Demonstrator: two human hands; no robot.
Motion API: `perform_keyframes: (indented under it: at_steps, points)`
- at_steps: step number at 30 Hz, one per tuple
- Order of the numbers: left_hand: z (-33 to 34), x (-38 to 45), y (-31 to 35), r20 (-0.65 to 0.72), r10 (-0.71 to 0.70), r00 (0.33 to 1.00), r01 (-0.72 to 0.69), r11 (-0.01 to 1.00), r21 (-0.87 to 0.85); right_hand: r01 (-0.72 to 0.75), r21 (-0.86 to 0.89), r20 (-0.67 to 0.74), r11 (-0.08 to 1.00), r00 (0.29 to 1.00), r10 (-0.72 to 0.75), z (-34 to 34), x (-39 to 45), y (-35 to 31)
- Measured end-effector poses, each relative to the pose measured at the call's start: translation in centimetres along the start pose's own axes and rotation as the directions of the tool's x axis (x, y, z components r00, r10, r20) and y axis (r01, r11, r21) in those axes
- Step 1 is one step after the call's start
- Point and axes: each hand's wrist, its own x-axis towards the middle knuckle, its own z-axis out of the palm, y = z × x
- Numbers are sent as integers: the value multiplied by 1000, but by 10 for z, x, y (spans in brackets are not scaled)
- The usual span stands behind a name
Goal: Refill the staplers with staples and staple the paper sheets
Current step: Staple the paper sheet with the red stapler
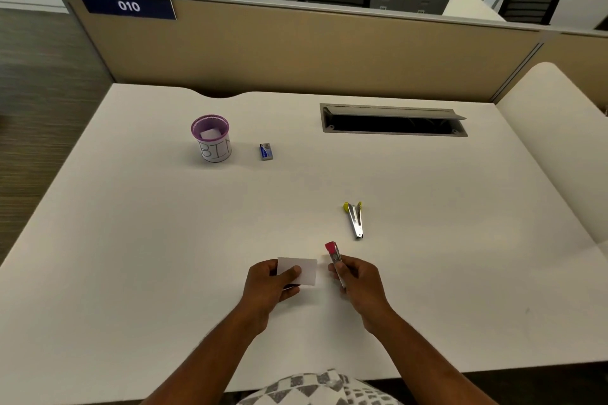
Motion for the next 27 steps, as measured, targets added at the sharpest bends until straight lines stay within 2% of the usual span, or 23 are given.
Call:
perform_keyframes:
  at_steps: [4, 10, 16, 21, 24, 27]
  points:
    - [-4, 0, -1, 4, 32, 999, -32, 998, -46, 82, -259, -107, 962, 988, -113, 8, 24, -12]
    - [-6, 1, 1, 11, 19, 1000, -18, 997, -70, 158, -551, -182, 819, 936, -303, 18, 59, -39]
    - [-12, 2, 0, -9, 5, 1000, -5, 996, -84, 146, -765, -143, 627, 911, -387, 22, 82, -51]
    - [-15, 2, -1, -24, -2, 1000, 0, 995, -96, 115, -861, -127, 496, 895, -428, 28, 90, -50]
    - [-16, 2, -1, -20, -3, 1000, 1, 995, -104, 126, -858, -119, 498, 895, -430, 28, 92, -49]
    - [-15, 2, 0, -21, 15, 1000, -17, 996, -86, 182, -765, -172, 617, 866, -469, 29, 83, -47]
